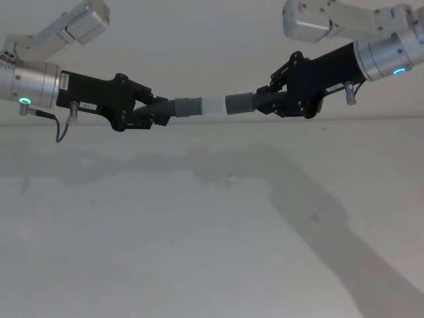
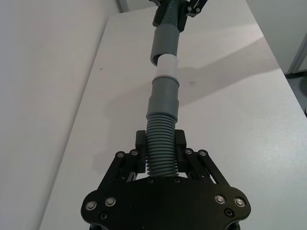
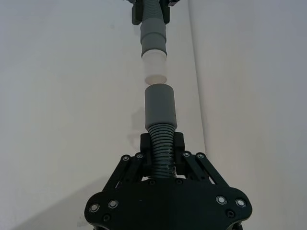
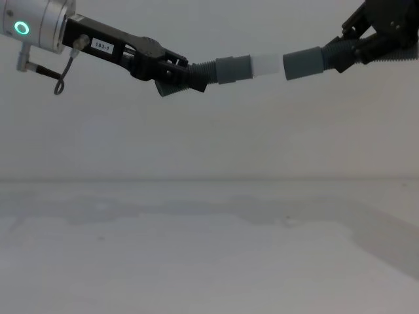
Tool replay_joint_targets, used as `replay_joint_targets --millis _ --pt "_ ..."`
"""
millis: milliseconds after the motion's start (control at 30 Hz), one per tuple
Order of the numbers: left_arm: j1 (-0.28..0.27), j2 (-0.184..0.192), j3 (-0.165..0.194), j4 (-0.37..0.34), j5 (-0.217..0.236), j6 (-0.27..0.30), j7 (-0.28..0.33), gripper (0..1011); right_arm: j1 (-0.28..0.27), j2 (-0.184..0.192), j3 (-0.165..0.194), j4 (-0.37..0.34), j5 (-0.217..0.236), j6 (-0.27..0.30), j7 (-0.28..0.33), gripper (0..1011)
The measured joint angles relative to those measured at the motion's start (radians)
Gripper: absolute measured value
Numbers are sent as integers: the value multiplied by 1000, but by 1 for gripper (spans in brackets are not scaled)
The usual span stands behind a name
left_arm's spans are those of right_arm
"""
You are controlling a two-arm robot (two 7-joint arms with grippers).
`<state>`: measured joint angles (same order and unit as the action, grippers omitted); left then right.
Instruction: Use both hands to pick up one end of the pipe from the table, align the ends, and insert them.
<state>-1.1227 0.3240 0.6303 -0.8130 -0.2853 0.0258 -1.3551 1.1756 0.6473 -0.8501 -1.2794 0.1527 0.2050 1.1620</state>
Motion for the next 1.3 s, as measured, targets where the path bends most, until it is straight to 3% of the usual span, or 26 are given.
replay_joint_targets --millis 1300 --pt "0 0 0 0 0 0 0 313 6 13 -15 -32 46 19 -9 244"
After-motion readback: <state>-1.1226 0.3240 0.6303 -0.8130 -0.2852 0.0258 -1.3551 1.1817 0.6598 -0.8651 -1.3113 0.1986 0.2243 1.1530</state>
